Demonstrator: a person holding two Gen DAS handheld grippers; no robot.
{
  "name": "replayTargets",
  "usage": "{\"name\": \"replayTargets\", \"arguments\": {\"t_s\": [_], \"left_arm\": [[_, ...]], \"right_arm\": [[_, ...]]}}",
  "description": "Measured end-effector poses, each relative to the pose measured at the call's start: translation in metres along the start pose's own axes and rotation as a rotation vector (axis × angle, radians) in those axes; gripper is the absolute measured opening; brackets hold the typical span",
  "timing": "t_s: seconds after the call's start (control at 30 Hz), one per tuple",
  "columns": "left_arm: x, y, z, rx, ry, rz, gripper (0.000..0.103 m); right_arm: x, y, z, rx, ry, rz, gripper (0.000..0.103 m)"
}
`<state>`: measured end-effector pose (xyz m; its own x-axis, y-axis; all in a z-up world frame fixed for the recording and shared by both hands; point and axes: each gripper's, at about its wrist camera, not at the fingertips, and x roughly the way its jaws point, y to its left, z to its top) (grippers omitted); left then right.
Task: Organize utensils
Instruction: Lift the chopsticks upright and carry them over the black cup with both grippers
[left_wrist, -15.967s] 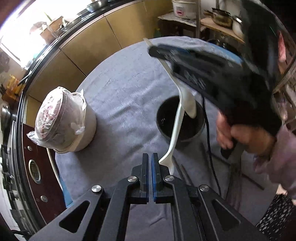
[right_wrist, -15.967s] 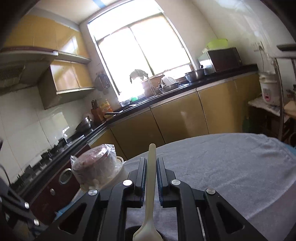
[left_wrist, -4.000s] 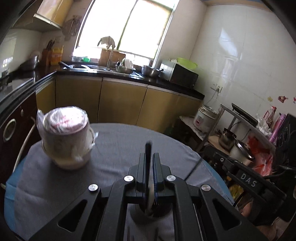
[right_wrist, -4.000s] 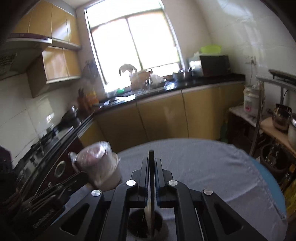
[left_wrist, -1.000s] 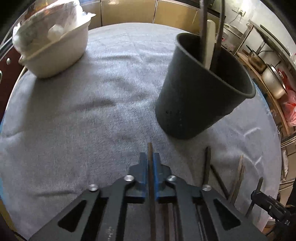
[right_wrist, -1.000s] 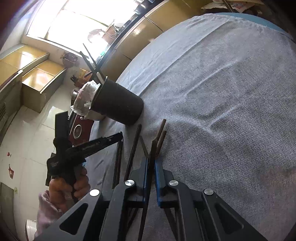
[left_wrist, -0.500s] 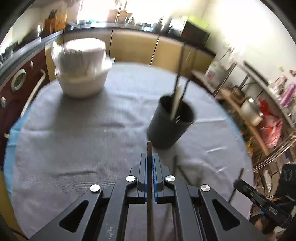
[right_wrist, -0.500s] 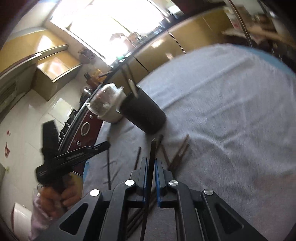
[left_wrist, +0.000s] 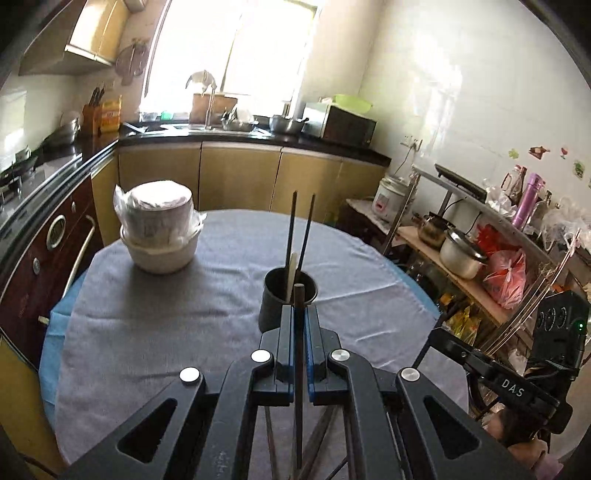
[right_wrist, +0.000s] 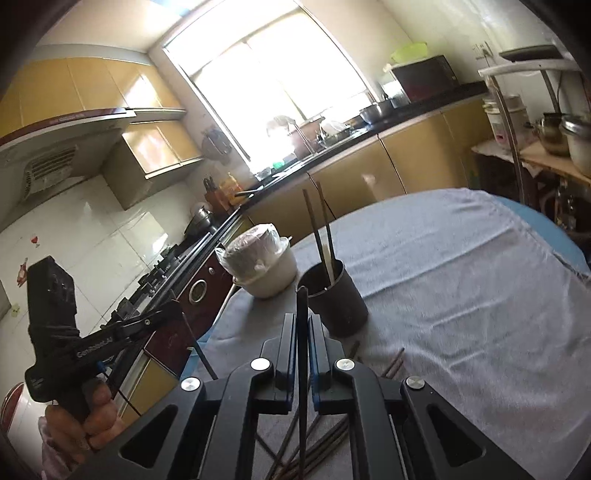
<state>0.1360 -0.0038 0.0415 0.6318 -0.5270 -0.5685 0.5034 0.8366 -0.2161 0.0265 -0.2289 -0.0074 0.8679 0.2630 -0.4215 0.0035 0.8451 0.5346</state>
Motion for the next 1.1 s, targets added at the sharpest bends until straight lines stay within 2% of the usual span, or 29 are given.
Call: {"name": "replayTargets", "arguments": {"t_s": [0.2, 0.43, 0.63, 0.77, 0.93, 1.1], "left_arm": [[-0.002, -0.011, 0.030, 0.045, -0.028, 0.013, 0.005], [0.008, -0.018, 0.087, 0.069, -0.080, 0.041, 0.005], [0.015, -0.022, 0.141, 0.059, -0.184, 0.057, 0.005], [0.024, -0.025, 0.164, 0.069, -0.267, 0.082, 0.005], [0.060, -0.012, 0.167, 0.026, -0.288, 0.100, 0.005], [0.106, 0.008, 0.140, -0.031, -0.212, 0.108, 0.005]], "right_arm": [[-0.008, 0.020, 0.024, -0.080, -0.057, -0.008, 0.007], [0.003, 0.043, 0.078, -0.169, -0.136, -0.041, 0.007], [0.030, 0.059, 0.134, -0.202, -0.226, -0.092, 0.007], [0.051, 0.068, 0.162, -0.207, -0.275, -0.128, 0.007], [0.091, 0.069, 0.177, -0.224, -0.293, -0.188, 0.007], [0.135, 0.060, 0.159, -0.260, -0.225, -0.226, 0.007]]}}
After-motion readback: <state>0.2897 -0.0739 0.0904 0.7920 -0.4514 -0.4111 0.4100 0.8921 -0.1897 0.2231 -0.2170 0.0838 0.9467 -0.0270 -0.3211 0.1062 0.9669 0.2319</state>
